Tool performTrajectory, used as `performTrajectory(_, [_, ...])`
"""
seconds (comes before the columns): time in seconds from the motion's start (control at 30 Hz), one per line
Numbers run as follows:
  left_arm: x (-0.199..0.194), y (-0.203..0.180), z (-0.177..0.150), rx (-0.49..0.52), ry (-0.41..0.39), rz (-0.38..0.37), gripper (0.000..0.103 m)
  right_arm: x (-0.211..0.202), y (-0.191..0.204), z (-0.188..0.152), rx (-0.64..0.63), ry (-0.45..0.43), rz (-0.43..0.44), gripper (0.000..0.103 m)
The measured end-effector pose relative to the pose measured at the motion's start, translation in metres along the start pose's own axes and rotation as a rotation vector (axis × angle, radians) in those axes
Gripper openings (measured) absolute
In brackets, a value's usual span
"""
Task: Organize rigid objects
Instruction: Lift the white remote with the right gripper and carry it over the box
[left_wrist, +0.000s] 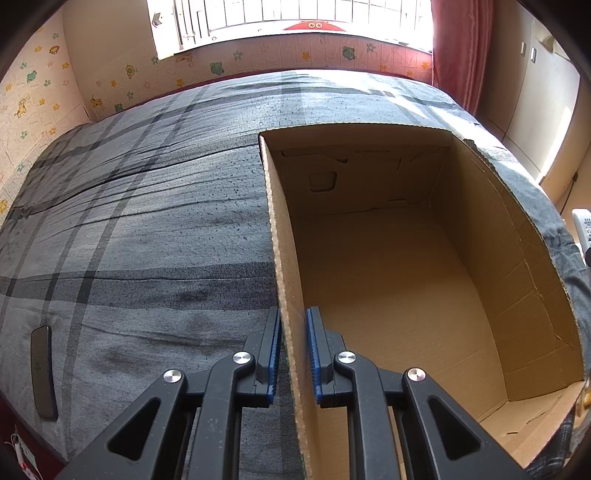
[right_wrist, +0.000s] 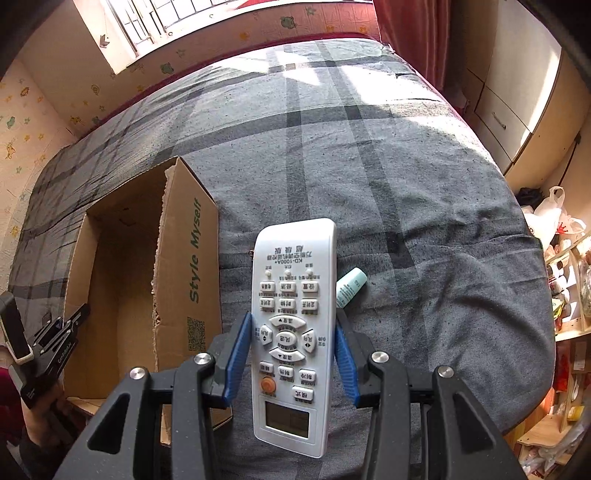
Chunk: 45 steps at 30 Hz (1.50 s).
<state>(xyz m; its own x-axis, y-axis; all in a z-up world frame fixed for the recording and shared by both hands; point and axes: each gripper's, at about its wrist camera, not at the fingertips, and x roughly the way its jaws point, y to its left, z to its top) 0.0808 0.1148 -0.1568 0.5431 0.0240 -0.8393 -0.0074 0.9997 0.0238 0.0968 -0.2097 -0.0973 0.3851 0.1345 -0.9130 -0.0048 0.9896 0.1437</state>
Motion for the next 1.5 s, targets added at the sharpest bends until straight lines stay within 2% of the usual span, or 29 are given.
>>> performTrajectory(0.33, [0.000, 0.000, 0.000, -0.006, 0.001, -0.004, 0.015, -0.012, 0.047, 0.023, -0.082, -0.036, 0.064, 0.046])
performTrajectory(0.73, [-0.001, 0.000, 0.000, -0.009, 0.003, -0.007, 0.015, -0.003, 0.108, 0.037, -0.195, -0.026, 0.126, 0.046])
performTrajectory(1.23, [-0.002, 0.001, 0.001, -0.011, 0.005, -0.009, 0.015, 0.050, 0.179, 0.045, -0.317, 0.083, 0.180, 0.046])
performTrajectory(1.5, [-0.002, 0.001, 0.001, -0.008, 0.008, -0.007, 0.015, 0.091, 0.202, 0.046, -0.343, 0.159, 0.168, 0.046])
